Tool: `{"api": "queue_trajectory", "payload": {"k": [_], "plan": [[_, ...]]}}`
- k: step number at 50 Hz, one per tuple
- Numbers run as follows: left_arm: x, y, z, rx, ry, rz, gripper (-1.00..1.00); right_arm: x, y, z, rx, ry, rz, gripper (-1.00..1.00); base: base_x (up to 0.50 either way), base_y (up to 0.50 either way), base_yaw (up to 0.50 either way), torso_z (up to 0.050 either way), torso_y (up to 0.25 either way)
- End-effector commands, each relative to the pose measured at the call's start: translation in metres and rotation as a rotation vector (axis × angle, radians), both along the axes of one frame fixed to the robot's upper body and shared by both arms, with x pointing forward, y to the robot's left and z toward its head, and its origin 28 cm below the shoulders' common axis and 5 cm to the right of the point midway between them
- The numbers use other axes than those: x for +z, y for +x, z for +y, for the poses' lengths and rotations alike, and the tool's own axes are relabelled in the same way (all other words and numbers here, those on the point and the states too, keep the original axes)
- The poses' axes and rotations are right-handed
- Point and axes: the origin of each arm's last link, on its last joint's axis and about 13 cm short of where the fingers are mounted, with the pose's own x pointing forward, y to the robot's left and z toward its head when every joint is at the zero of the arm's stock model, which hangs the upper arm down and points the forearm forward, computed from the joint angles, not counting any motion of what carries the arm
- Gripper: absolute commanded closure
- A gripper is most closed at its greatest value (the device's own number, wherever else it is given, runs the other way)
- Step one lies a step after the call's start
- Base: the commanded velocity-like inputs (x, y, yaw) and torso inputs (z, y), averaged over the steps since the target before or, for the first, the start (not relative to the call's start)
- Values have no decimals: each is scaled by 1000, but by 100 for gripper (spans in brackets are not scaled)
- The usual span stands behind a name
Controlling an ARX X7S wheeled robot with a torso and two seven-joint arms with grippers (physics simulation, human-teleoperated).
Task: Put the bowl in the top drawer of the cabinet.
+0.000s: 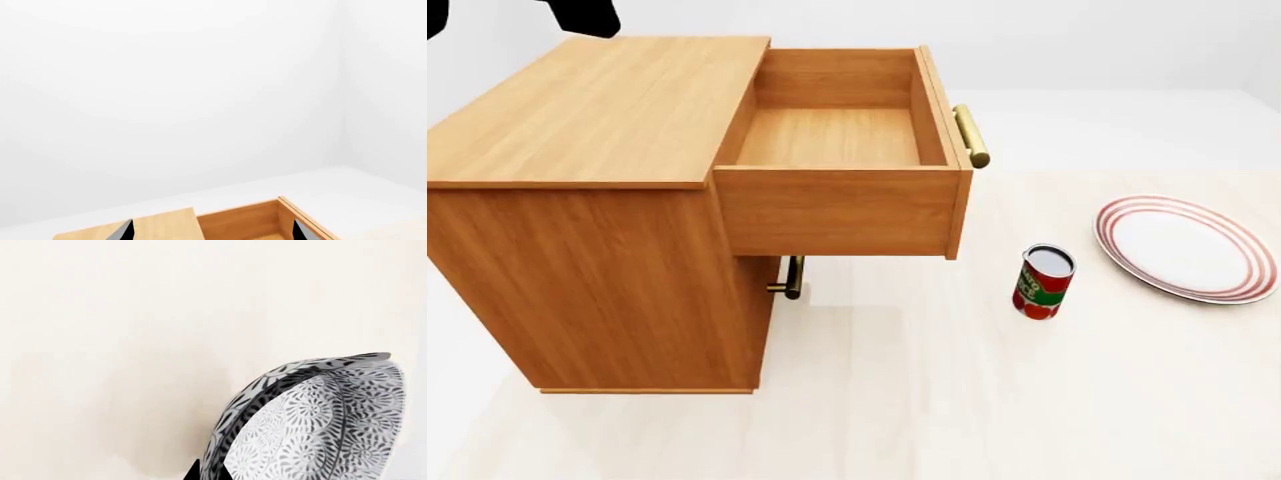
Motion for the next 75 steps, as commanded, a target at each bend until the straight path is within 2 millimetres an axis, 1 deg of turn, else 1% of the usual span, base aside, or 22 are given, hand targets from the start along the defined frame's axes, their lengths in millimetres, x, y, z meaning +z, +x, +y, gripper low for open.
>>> {"api": "queue_trajectory", "payload": {"k": [1,5,10,12,18,25,30,34,35,38,44,48,52,56,60,65,71,75], "plan": [[1,1,0,-6,-4,-7,-100,60,-9,-5,5,-64,-57,100,0,0,0,0,0],[1,0,1,-9,-8,-10,-100,84,-5,0,26,-83,-78,100,0,0,0,0,0],[1,-1,2,-10,-13,-14,-100,114,5,10,72,-106,-100,100,0,0,0,0,0],[1,-2,2,-9,-15,-16,-100,130,11,14,105,-117,-119,100,0,0,0,0,0],[2,-5,2,-13,-21,-24,-100,184,30,23,271,-155,-171,100,0,0,0,0,0],[3,-5,2,-19,-21,-30,-100,238,53,32,463,-194,-193,100,0,0,0,0,0],[4,-6,2,-20,-22,-34,-100,269,70,45,640,-198,-192,100,0,0,0,0,0],[6,-6,2,-24,-23,-37,-100,293,86,58,761,-201,-156,100,0,0,0,0,0],[6,-6,1,-26,-23,-39,-100,304,88,58,795,-200,-155,100,0,0,0,0,0],[6,-7,1,-30,-23,-40,-100,324,103,68,897,-211,-148,100,0,0,0,0,0],[8,-9,1,-31,-26,-43,-100,354,129,87,1044,-232,-134,100,0,0,0,0,0],[10,-13,1,-35,-28,-50,-100,369,151,105,1155,-239,-156,100,0,0,0,0,0],[12,-17,2,-31,-29,-54,-100,378,168,124,1259,-243,-163,100,0,0,0,0,0],[16,-22,3,-23,-27,-62,-100,387,181,141,1331,-265,-159,100,0,0,0,0,0],[17,-28,4,-14,-29,-72,-100,390,185,160,1406,-286,-153,100,0,0,0,0,0],[18,-34,6,-2,-34,-80,-100,393,186,179,1485,-299,-162,100,0,0,0,0,0],[17,-36,7,4,-38,-91,-100,391,191,202,1579,-302,-140,100,0,0,0,0,2],[18,-42,8,11,-43,-101,-100,387,194,219,1642,-306,-121,100,0,0,0,0,0]]}}
